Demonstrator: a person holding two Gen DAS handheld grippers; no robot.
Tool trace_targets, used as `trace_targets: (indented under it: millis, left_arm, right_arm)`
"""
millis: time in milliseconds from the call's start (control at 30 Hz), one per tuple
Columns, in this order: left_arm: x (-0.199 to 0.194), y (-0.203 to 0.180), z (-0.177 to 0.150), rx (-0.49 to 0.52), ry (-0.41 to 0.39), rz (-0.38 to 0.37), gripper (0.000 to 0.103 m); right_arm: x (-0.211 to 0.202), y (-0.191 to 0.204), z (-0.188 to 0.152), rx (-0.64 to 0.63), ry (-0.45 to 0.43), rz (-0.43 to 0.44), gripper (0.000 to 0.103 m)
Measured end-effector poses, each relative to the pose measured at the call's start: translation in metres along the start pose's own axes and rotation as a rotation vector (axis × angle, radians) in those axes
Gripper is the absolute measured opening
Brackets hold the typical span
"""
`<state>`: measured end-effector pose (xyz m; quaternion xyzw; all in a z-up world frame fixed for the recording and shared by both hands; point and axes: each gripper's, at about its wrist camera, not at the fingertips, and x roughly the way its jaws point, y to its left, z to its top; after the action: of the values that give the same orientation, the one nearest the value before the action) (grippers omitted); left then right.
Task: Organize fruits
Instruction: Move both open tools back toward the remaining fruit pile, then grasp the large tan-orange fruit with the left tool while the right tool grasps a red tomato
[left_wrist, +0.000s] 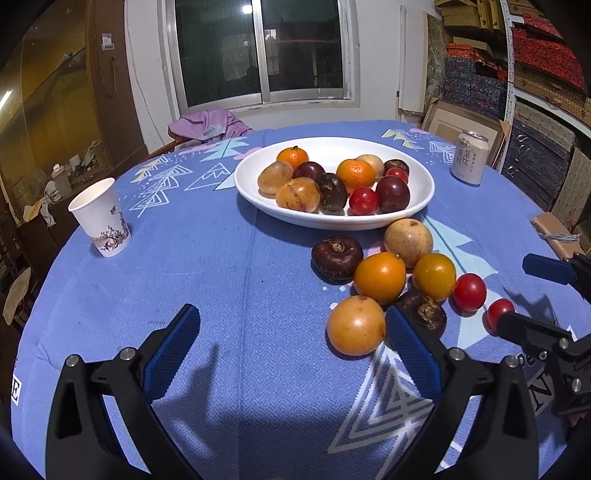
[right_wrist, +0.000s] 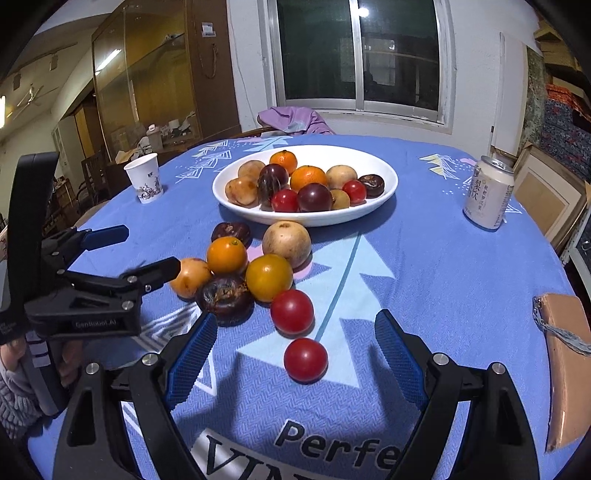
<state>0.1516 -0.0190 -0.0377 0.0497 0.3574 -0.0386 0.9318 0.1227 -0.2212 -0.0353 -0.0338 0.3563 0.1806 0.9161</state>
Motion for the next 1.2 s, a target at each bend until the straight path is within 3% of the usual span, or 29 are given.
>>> trace_targets:
  millis: [233,433,767,967,1100,1200]
  left_arm:
    - [0.008,0.002,-0.002,-0.005,0.044,-0.019,0.099]
    - [0.01,-0.002,-0.003,0.013,0.064,-0.038,0.099]
    - [0.024,-0.005,-0.004,0.02,0.132,-0.06,0.099]
    - [0.03,-0.003,-0.002,0.016,0.147,-0.047,0.099]
    - [0.034,0.006,0.004,-0.004,0.129,0.03,0.099]
    - [0.038,0.019,0.006,-0.043,0.145,0.047,0.099]
  right_arm:
    - [-0.001,-0.01,-0.005,0.037,0.023,0.006,0.088]
    - [-0.005,0.008,-0.011,-0.058,0.024,0.04,0.088]
    - [-0.007,0.011,-0.013,-0.076,0.035,0.047,0.085]
    - [-0.004,0.009,-0.013,-0.065,0.048,0.043,0.085]
    - [-0.004,0.008,-0.014,-0.062,0.052,0.043,0.085]
    - [-0.003,0.006,-0.013,-0.053,0.055,0.042,0.085]
